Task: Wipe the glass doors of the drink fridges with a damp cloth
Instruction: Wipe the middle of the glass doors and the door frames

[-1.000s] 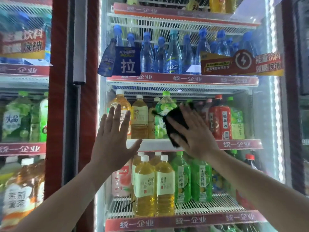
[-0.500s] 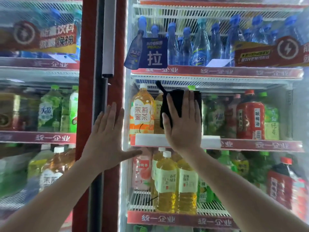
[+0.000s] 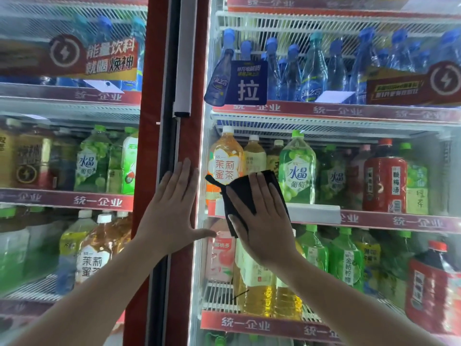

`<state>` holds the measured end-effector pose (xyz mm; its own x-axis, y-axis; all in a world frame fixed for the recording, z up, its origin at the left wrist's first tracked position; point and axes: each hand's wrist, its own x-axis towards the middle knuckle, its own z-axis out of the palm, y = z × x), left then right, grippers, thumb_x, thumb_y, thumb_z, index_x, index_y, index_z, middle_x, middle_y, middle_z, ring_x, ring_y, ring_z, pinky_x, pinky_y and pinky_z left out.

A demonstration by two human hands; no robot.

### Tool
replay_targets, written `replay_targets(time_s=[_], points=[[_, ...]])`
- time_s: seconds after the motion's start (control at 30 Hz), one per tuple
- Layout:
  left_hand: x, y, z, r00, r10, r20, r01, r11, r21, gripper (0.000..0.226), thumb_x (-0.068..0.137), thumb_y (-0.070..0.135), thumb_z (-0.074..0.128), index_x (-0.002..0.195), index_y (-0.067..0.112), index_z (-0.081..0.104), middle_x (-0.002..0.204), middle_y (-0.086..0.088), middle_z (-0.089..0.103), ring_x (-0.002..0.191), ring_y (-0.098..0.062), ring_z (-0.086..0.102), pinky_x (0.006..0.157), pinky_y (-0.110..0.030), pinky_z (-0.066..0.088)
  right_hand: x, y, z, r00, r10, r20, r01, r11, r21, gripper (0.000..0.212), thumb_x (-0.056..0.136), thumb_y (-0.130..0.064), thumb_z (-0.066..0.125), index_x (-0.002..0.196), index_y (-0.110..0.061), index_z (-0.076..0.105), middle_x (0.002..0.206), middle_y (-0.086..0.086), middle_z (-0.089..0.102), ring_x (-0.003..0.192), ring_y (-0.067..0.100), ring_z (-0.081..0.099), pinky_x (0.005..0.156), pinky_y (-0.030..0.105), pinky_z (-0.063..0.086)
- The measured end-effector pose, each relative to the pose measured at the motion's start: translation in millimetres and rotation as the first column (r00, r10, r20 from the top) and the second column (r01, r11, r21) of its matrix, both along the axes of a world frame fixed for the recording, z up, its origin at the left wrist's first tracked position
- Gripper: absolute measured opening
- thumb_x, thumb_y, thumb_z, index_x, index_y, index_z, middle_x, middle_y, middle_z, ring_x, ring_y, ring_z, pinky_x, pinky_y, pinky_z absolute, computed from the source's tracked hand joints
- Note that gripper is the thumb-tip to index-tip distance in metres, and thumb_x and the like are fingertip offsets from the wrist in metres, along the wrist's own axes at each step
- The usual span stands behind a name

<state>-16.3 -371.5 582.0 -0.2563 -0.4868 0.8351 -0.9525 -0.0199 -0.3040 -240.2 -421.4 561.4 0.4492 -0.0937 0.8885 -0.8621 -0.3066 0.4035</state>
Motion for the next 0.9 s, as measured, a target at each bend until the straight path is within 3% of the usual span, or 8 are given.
replay_targets(time_s=[0.17,0.27,0.4,0.5,0.67,0.83,0.9], points=[[2,2,-1,1.0,0.001,-0.006,-0.001,1.0,-0.002,0.134,0.066,0.099,0.015,0.155,0.001,-0.012,0.163,-0.017,-0.019,0.152,-0.028,-0.014,0.122,-0.044,-0.002,39,-6,68,0.999,0.033,0.01,-0.032,0.996,-0.082,0.052,0.107,-0.046,0.03,0.156,-0.03,0.03,0.163,0.02,0.019,0.153,0.032,0.014,0.124,0.047,0.013],[3,2,-3,0.998,-0.029,-0.05,0.03,0.999,0.011,0.131,0.065,0.099,0.01,0.149,0.005,-0.028,0.158,-0.013,-0.035,0.148,-0.024,-0.029,0.121,-0.043,-0.01,46,-8,114,0.996,-0.002,0.086,0.009,0.997,-0.082,0.054,0.106,-0.048,0.026,0.157,-0.032,0.024,0.164,0.02,0.016,0.153,0.031,0.013,0.125,0.044,0.008],[2,4,-2,0.998,-0.019,-0.062,0.02,0.999,0.027,0.131,0.068,0.098,0.017,0.146,0.006,-0.034,0.155,-0.012,-0.041,0.145,-0.023,-0.035,0.122,-0.043,-0.013,57,-7,139,0.988,0.01,0.151,0.001,0.997,-0.075,0.055,0.106,-0.049,0.022,0.158,-0.032,0.02,0.164,0.021,0.013,0.153,0.033,0.01,0.125,0.043,0.004],[1,6,-3,0.998,-0.016,-0.053,0.017,0.999,0.028,0.129,0.072,0.096,0.02,0.148,0.005,-0.031,0.156,-0.013,-0.038,0.146,-0.023,-0.033,0.121,-0.042,-0.015,68,-6,138,0.977,0.034,0.212,-0.021,0.998,-0.064,0.055,0.105,-0.048,0.022,0.158,-0.03,0.022,0.164,0.022,0.013,0.153,0.035,0.009,0.125,0.043,0.003],[14,10,-9,0.995,-0.047,-0.087,0.038,0.995,-0.094,0.1,0.094,0.075,0.02,0.155,-0.001,-0.002,0.165,-0.017,-0.01,0.153,-0.024,-0.011,0.122,-0.04,-0.002,94,-2,115,0.978,0.043,0.204,-0.041,0.999,-0.015,0.054,0.106,-0.048,0.025,0.158,-0.031,0.023,0.164,0.022,0.009,0.153,0.035,0.007,0.125,0.045,0.002],[19,10,-5,0.988,-0.052,-0.147,0.026,0.984,-0.178,0.075,0.1,0.043,0.029,0.156,0.001,0.003,0.165,-0.017,-0.005,0.153,-0.027,-0.006,0.123,-0.045,0.007,107,0,97,0.978,0.133,0.162,-0.132,0.991,-0.013,0.053,0.106,-0.043,0.029,0.157,-0.028,0.027,0.163,0.022,0.014,0.153,0.035,0.01,0.125,0.046,0.008],[14,10,5,0.987,-0.057,-0.15,0.031,0.985,-0.168,0.071,0.1,0.039,0.026,0.157,0.002,0.003,0.165,-0.014,-0.007,0.153,-0.026,-0.008,0.124,-0.044,0.004,102,4,101,0.97,0.179,0.164,-0.189,0.981,0.048,0.057,0.104,-0.036,0.028,0.159,-0.024,0.017,0.165,0.019,0.008,0.154,0.03,0.003,0.125,0.042,0.0]])
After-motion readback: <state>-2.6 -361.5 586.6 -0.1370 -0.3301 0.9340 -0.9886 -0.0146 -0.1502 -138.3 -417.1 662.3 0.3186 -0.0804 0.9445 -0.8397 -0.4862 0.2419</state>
